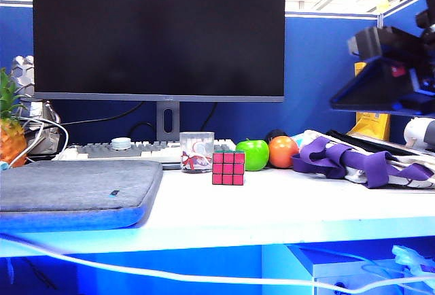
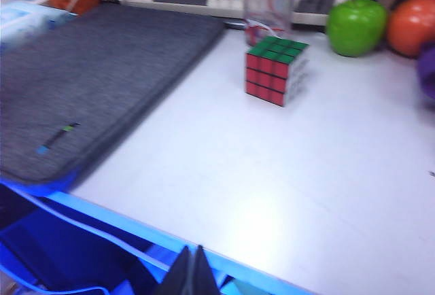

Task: Rotate the Rubik's Cube so that its red face is facing towards you.

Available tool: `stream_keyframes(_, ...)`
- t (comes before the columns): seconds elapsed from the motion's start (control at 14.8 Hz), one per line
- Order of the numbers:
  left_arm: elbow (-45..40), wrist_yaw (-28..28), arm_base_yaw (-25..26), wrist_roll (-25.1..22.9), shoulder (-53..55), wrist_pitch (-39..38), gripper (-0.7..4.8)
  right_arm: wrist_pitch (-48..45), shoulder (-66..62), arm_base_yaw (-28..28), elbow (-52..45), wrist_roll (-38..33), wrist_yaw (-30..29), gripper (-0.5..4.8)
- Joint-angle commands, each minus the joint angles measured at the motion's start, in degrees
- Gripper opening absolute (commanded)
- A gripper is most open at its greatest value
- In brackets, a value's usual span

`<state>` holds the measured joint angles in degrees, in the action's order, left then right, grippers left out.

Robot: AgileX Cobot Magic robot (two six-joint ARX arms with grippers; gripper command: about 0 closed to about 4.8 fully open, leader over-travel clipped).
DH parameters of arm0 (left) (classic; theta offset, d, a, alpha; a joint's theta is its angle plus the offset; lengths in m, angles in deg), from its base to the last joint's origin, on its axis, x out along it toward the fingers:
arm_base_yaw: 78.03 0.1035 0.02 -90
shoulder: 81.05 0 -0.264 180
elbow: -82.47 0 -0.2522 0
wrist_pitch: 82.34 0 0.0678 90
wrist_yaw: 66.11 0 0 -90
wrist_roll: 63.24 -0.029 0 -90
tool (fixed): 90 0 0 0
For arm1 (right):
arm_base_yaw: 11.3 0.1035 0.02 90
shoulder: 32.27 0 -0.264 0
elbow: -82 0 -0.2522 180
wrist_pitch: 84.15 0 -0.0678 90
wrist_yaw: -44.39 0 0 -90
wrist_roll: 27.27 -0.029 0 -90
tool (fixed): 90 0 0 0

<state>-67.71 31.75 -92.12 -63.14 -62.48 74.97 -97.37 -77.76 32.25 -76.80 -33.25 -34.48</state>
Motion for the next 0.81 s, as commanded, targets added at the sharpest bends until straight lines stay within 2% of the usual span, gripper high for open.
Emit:
stream_keyframes(0.07,-0.02,-8.02,-5.51,-3.08,-7.93,-0.61,-0.05,-5.99,-0.66,0.98,0.22,1.99,4.72,-0.06)
stream_keyframes(0.2,-0.96,-15.47,-9.31,-2.29,-14.34,-4.74,-0.05,-8.22,-0.63,2.64,0.24,4.09,9.94,-0.06)
stream_keyframes(0.34,-2.27,-19.63,-13.53,-1.79,-18.12,-6.97,-0.05,-7.89,-0.66,4.74,0.22,5.92,9.94,-0.06)
stream_keyframes(0.47,-5.53,-19.17,-16.41,-2.38,-17.9,-7.69,-0.05,-6.01,-2.8,4.48,0.2,5.99,8.26,-0.06)
stream_keyframes(0.61,-7.72,-19.02,-16.44,-1.44,-17.92,-7.37,-0.05,-6.49,-5.7,3.3,0.2,4.94,3.17,-0.06)
stream_keyframes(0.81,-7.8,-19.21,-16.44,-2.19,-17.92,-0.52,-0.05,-12.5,-14.27,2.1,0.24,4.42,2.62,-0.06)
